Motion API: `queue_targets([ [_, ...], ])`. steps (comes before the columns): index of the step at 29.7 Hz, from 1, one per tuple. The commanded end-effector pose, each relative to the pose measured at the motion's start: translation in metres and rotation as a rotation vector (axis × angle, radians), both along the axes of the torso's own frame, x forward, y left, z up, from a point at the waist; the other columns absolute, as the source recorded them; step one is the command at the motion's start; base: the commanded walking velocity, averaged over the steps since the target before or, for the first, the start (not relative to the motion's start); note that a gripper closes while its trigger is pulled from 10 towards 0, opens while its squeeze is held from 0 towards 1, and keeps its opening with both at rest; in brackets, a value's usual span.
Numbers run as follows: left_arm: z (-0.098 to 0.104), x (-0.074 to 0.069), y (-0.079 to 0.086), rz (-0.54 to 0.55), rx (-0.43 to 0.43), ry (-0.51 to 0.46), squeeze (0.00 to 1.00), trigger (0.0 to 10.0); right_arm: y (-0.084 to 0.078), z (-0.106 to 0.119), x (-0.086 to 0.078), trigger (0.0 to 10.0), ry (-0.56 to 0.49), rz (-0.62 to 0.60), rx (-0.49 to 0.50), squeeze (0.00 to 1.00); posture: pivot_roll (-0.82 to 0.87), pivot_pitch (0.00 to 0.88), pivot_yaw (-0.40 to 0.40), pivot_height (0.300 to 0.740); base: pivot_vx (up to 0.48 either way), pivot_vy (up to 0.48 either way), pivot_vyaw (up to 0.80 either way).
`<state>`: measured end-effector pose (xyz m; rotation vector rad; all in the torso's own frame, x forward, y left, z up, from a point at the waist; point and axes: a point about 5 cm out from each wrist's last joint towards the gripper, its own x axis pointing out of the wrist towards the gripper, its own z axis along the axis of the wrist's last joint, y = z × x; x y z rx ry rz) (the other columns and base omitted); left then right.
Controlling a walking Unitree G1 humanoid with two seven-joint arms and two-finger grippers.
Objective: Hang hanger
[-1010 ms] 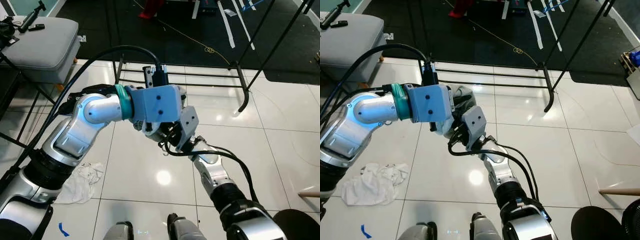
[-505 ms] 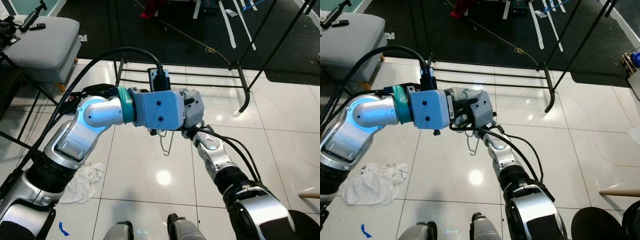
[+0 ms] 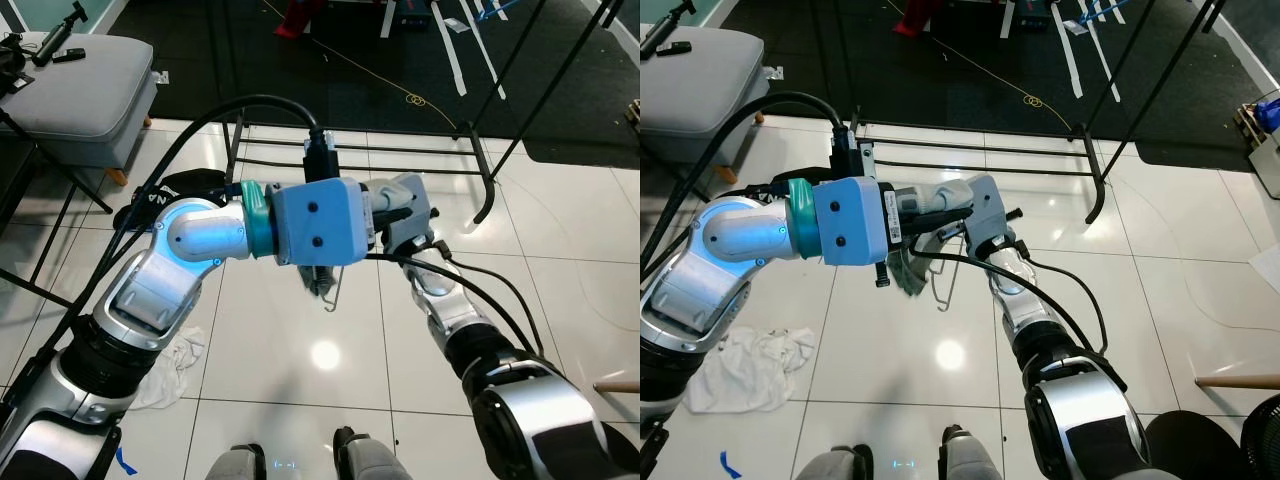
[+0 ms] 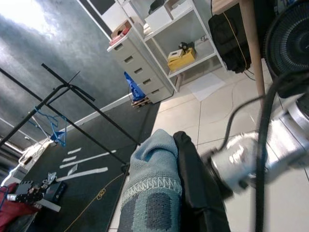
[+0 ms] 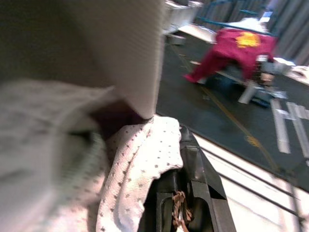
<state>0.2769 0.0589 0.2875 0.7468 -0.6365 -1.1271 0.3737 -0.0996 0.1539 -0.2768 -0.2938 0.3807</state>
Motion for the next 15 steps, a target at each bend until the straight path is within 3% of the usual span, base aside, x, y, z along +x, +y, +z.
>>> queue_targets([
  [1, -0.004, 0.001, -0.002, 0.007, 0.018, -0.008, 0.00, 0.0, 0.005, -0.007, -0.004, 0.0, 0.021, 0.045, 0.015, 0.00, 0.06, 0.111, -0.003, 0.740, 0.000, 0.000, 0.00],
  [6, -0.008, 0.008, 0.002, 0.061, 0.044, -0.018, 0.00, 0.0, 0.010, -0.010, -0.009, 0.0, 0.015, 0.076, 0.031, 0.00, 0.05, 0.115, -0.006, 0.740, 0.000, 0.000, 0.00],
  [9, -0.014, 0.028, 0.018, 0.243, 0.063, -0.001, 0.00, 0.0, 0.013, -0.017, -0.019, 0.0, -0.025, 0.110, 0.055, 0.00, 0.04, 0.123, 0.005, 0.740, 0.000, 0.000, 0.00],
  [15, -0.014, 0.038, 0.026, 0.333, 0.019, 0.038, 0.00, 0.0, 0.013, -0.020, -0.026, 0.0, -0.058, 0.132, 0.074, 0.00, 0.04, 0.124, 0.007, 0.740, 0.000, 0.000, 0.00],
])
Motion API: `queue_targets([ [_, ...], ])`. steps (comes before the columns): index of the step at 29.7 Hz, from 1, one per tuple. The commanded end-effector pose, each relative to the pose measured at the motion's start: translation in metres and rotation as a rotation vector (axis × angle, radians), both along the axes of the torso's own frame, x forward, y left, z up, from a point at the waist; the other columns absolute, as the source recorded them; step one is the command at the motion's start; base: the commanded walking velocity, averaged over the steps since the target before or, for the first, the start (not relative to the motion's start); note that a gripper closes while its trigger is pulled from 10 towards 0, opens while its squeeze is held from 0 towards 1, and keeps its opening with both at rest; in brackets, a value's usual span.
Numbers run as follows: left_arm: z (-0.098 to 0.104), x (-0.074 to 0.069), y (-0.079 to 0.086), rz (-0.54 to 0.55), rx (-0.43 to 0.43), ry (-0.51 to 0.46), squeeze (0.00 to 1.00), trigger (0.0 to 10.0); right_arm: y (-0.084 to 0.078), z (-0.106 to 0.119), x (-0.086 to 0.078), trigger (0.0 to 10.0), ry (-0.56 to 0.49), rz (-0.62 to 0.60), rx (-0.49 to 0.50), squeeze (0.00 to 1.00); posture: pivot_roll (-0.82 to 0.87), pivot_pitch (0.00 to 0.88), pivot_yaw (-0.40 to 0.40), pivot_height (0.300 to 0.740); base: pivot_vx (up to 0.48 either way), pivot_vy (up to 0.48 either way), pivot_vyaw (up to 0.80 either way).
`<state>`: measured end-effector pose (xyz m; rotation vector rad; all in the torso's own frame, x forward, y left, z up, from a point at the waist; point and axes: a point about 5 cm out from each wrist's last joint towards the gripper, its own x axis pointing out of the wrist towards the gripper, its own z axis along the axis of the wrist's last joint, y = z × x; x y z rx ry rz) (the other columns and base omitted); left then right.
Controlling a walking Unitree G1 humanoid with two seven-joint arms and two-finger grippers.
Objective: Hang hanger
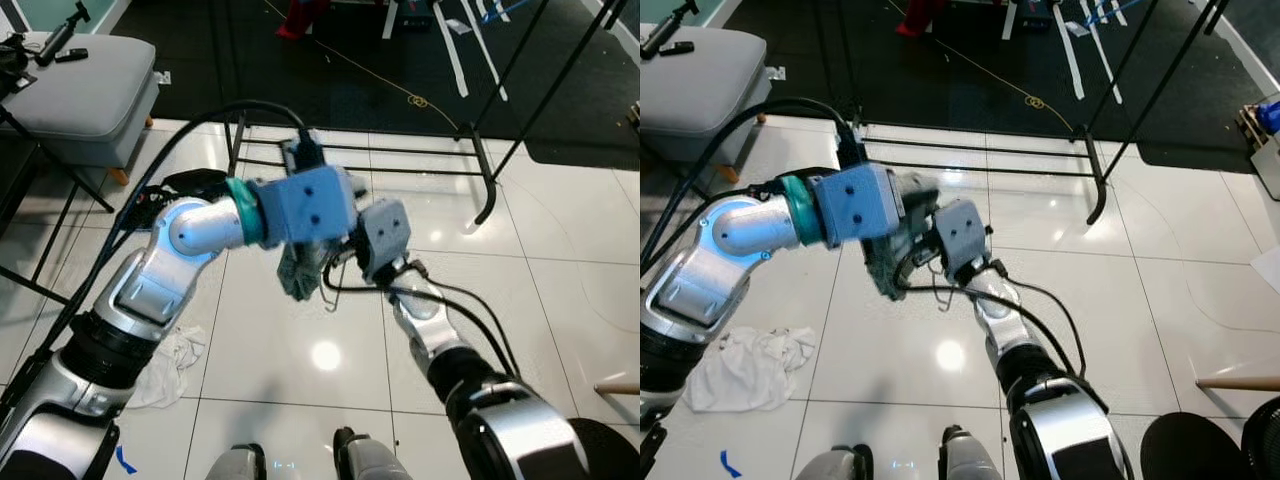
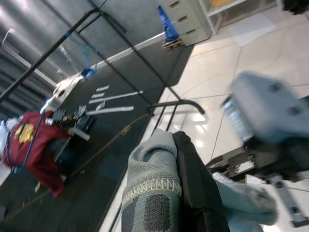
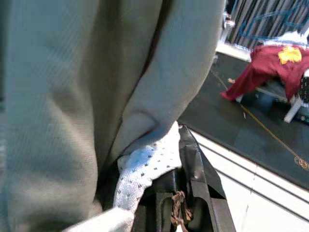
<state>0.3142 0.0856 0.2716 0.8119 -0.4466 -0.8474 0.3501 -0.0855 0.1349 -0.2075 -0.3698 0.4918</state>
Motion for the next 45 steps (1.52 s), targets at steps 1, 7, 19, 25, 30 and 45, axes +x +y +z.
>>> queue_targets([
  [1, 0.002, 0.000, 0.000, 0.005, -0.003, -0.004, 0.00, 0.0, -0.001, -0.001, -0.002, 0.0, -0.010, 0.004, 0.014, 0.00, 0.04, 0.124, 0.007, 0.740, 0.000, 0.000, 0.00],
  [7, 0.004, 0.015, 0.009, 0.142, -0.107, 0.051, 0.00, 0.0, -0.011, -0.018, -0.019, 0.0, -0.004, -0.004, 0.068, 0.00, 0.02, 0.124, 0.025, 0.740, 0.000, 0.000, 0.00],
  [19, 0.002, 0.008, -0.006, 0.039, -0.146, 0.128, 0.00, 0.0, 0.009, -0.034, -0.033, 0.0, 0.088, 0.178, 0.096, 0.00, 0.02, 0.125, 0.028, 0.740, 0.000, 0.000, 0.00],
  [25, 0.008, -0.014, -0.031, -0.172, -0.182, 0.168, 0.00, 0.0, 0.031, -0.035, -0.029, 0.0, 0.186, 0.323, 0.058, 0.00, 0.03, 0.120, 0.022, 0.740, 0.000, 0.000, 0.00],
  [30, 0.013, -0.021, -0.037, -0.238, -0.181, 0.203, 0.00, 0.0, 0.031, -0.032, -0.018, 0.0, 0.229, 0.277, -0.029, 0.00, 0.04, 0.115, 0.016, 0.740, 0.000, 0.000, 0.00],
  [45, 0.010, -0.014, -0.012, -0.112, -0.101, 0.187, 0.00, 0.0, 0.015, -0.033, -0.010, 0.0, 0.211, 0.134, -0.110, 0.00, 0.04, 0.099, 0.004, 0.740, 0.000, 0.000, 0.00],
])
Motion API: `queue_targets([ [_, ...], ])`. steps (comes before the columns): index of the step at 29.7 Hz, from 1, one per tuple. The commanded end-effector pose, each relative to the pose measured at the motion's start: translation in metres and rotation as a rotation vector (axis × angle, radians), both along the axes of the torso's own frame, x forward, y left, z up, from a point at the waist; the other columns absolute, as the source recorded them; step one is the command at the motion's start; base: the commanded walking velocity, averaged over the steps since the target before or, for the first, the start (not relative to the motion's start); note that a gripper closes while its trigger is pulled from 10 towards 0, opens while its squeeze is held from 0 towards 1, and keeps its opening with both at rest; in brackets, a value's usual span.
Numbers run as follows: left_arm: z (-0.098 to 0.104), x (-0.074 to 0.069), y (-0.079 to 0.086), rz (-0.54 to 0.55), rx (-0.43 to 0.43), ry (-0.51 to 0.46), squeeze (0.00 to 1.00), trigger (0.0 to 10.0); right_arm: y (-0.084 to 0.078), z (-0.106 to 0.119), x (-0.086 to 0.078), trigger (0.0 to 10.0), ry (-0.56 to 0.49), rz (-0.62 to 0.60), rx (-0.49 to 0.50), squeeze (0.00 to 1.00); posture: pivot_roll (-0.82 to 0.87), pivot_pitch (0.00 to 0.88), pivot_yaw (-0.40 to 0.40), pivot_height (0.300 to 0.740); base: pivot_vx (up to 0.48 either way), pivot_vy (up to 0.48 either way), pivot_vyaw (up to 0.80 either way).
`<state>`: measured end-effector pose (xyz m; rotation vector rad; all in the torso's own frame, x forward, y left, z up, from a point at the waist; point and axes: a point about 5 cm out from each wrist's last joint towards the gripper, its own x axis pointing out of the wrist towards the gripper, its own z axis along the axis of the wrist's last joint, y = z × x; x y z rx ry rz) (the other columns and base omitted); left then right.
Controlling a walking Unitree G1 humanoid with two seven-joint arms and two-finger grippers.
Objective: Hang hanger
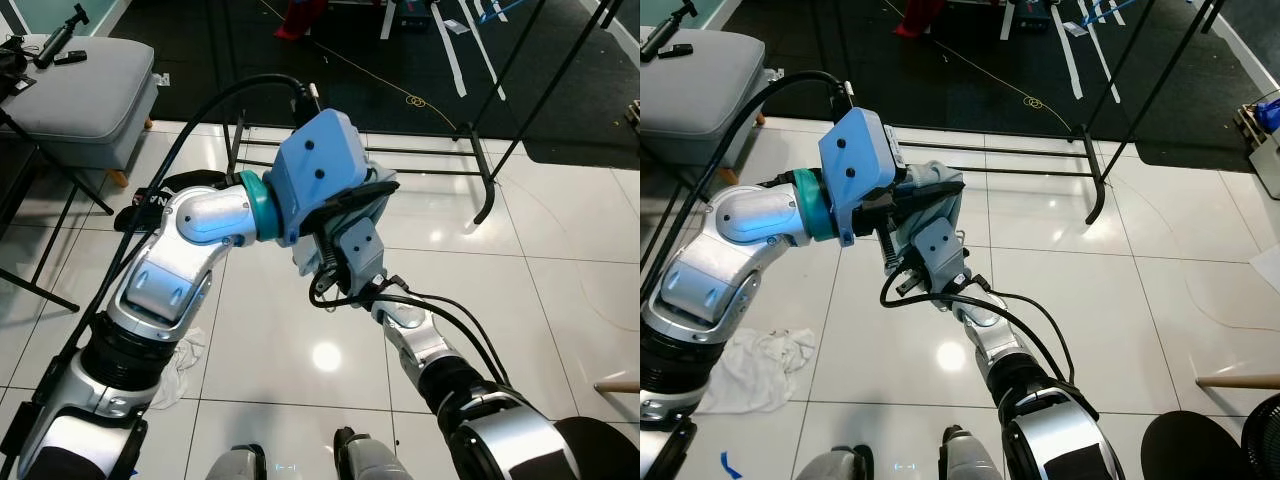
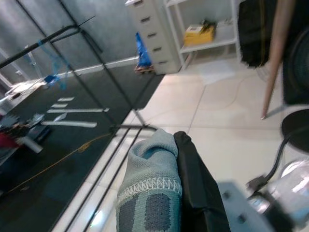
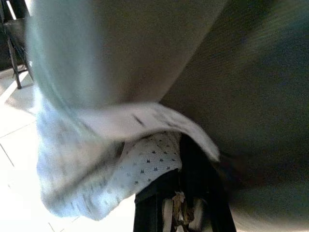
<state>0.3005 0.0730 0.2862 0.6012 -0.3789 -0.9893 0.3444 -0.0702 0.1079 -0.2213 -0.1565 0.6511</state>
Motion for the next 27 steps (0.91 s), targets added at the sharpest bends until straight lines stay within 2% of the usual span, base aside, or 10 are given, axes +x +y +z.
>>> queue_targets([
  [1, -0.006, 0.001, 0.004, 0.022, 0.022, 0.005, 0.00, 0.0, -0.002, -0.007, -0.006, 0.0, -0.013, 0.000, -0.015, 0.00, 0.04, 0.099, 0.004, 0.740, 0.000, 0.000, 0.00],
  [7, -0.004, -0.001, 0.004, 0.002, 0.005, 0.022, 0.00, 0.0, -0.009, -0.008, -0.008, 0.0, -0.044, -0.036, -0.011, 0.00, 0.04, 0.094, 0.009, 0.740, 0.000, 0.000, 0.00],
  [9, -0.007, -0.006, -0.001, -0.045, 0.000, 0.042, 0.00, 0.0, -0.015, -0.001, -0.008, 0.0, -0.103, -0.072, 0.015, 0.00, 0.03, 0.087, 0.009, 0.740, 0.000, 0.000, 0.00],
  [12, -0.008, -0.007, -0.003, -0.055, 0.002, 0.048, 0.00, 0.0, -0.017, 0.003, -0.007, 0.0, -0.123, -0.083, 0.024, 0.00, 0.03, 0.087, 0.009, 0.740, 0.000, 0.000, 0.00],
  [15, -0.009, -0.010, -0.007, -0.087, -0.030, 0.073, 0.00, 0.0, -0.020, 0.009, -0.004, 0.0, -0.155, -0.122, 0.043, 0.00, 0.03, 0.087, 0.008, 0.740, 0.000, 0.000, 0.00],
  [16, -0.008, -0.013, -0.009, -0.115, -0.065, 0.095, 0.00, 0.0, -0.021, 0.011, -0.002, 0.0, -0.154, -0.136, 0.044, 0.00, 0.03, 0.088, 0.007, 0.740, 0.000, 0.000, 0.00],
  [19, -0.006, -0.015, -0.011, -0.137, -0.114, 0.119, 0.00, 0.0, -0.021, 0.012, 0.001, 0.0, -0.143, -0.134, 0.047, 0.00, 0.03, 0.090, 0.005, 0.740, 0.000, 0.000, 0.00],
  [20, -0.002, -0.016, -0.017, -0.166, -0.189, 0.153, 0.00, 0.0, -0.014, 0.014, 0.003, 0.0, -0.123, -0.095, 0.042, 0.00, 0.04, 0.095, -0.003, 0.740, 0.000, 0.000, 0.00],
  [21, -0.001, -0.017, -0.019, -0.173, -0.206, 0.160, 0.00, 0.0, -0.011, 0.015, 0.004, 0.0, -0.120, -0.083, 0.039, 0.00, 0.04, 0.095, -0.003, 0.740, 0.000, 0.000, 0.00],
  [27, 0.002, -0.018, -0.023, -0.192, -0.229, 0.173, 0.00, 0.0, -0.007, 0.017, 0.006, 0.0, -0.120, -0.074, 0.026, 0.00, 0.04, 0.099, -0.007, 0.740, 0.000, 0.000, 0.00],
])
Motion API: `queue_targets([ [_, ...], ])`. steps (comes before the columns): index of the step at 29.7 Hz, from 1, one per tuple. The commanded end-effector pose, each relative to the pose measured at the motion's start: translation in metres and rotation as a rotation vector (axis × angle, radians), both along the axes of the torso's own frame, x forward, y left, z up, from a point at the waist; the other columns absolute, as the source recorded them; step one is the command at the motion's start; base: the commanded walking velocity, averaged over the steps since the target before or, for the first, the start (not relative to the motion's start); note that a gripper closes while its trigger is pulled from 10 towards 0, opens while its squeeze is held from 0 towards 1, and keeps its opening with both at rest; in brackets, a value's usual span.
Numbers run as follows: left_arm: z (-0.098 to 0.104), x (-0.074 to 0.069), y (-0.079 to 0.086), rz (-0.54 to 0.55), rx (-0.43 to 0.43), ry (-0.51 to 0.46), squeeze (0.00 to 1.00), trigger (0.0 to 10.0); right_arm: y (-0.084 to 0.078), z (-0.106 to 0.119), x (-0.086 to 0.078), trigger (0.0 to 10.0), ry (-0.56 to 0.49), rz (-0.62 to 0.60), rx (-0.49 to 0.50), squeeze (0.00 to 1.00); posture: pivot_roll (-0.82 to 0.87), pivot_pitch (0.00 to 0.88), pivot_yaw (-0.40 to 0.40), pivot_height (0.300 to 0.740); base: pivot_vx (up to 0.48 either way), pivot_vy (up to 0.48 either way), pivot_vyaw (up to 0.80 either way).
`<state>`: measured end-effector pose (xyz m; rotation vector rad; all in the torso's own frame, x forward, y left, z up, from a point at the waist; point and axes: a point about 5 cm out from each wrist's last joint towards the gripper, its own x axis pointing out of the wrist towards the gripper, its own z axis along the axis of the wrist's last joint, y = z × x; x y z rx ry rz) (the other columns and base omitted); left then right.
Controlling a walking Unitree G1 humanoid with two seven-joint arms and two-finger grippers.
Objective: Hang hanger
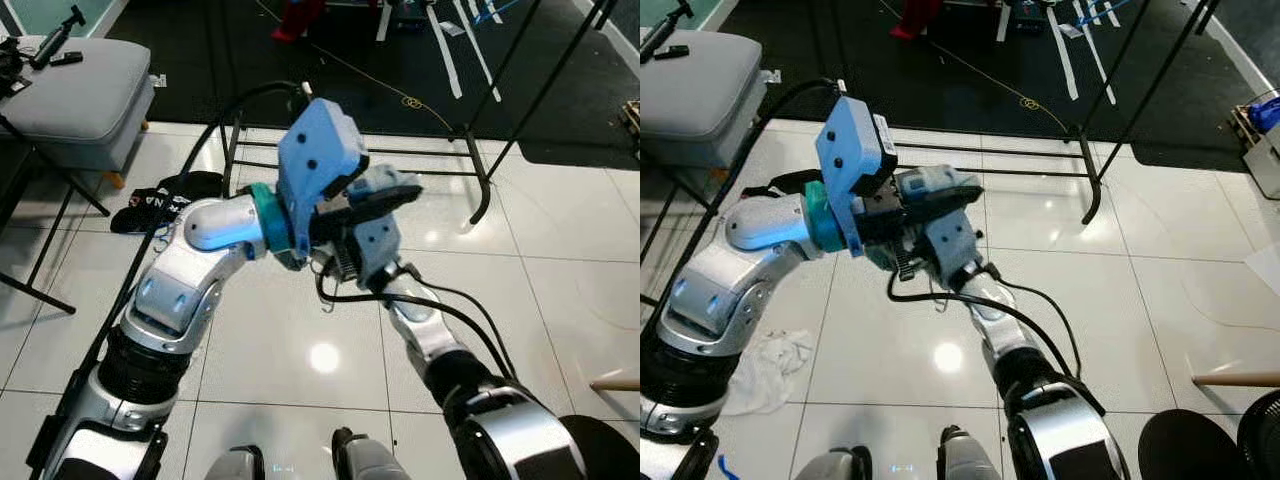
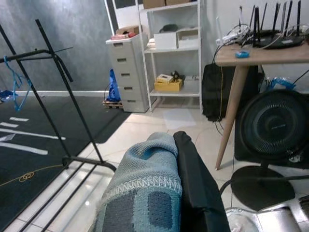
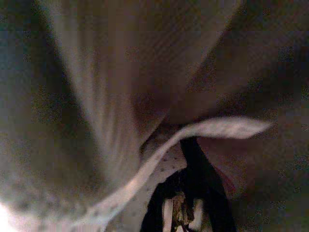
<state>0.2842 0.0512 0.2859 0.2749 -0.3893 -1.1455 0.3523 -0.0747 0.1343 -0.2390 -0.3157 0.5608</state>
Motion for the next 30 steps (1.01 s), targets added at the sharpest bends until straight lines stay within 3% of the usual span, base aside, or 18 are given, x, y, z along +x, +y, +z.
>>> queue_targets([
  [1, 0.005, -0.004, -0.003, -0.027, -0.027, 0.011, 0.00, 0.0, 0.000, -0.009, -0.001, 0.0, 0.047, -0.003, -0.026, 0.00, 0.05, 0.106, -0.010, 0.740, 0.000, 0.000, 0.00],
  [5, 0.013, -0.008, -0.009, -0.087, -0.101, 0.058, 0.00, 0.0, 0.007, -0.007, 0.004, 0.0, 0.073, 0.006, -0.087, 0.00, 0.05, 0.115, -0.016, 0.740, 0.000, 0.000, 0.00],
  [11, 0.012, -0.012, -0.016, -0.127, -0.090, 0.086, 0.00, 0.0, 0.008, -0.004, 0.011, 0.0, 0.089, -0.026, -0.141, 0.00, 0.05, 0.121, -0.019, 0.740, 0.000, 0.000, 0.00],
  [17, 0.010, -0.016, -0.019, -0.154, -0.091, 0.134, 0.00, 0.0, -0.001, 0.009, 0.018, 0.0, 0.001, -0.125, -0.160, 0.00, 0.05, 0.126, -0.017, 0.740, 0.000, 0.000, 0.00],
  [20, 0.008, -0.018, -0.022, -0.165, -0.099, 0.162, 0.00, 0.0, 0.000, 0.017, 0.017, 0.0, -0.061, -0.105, -0.142, 0.00, 0.05, 0.127, -0.018, 0.740, 0.000, 0.000, 0.00],
  [30, 0.015, -0.018, -0.023, -0.164, -0.131, 0.179, 0.00, 0.0, 0.006, 0.013, 0.017, 0.0, -0.055, -0.091, -0.220, 0.00, 0.06, 0.128, -0.019, 0.740, 0.000, 0.000, 0.00],
])
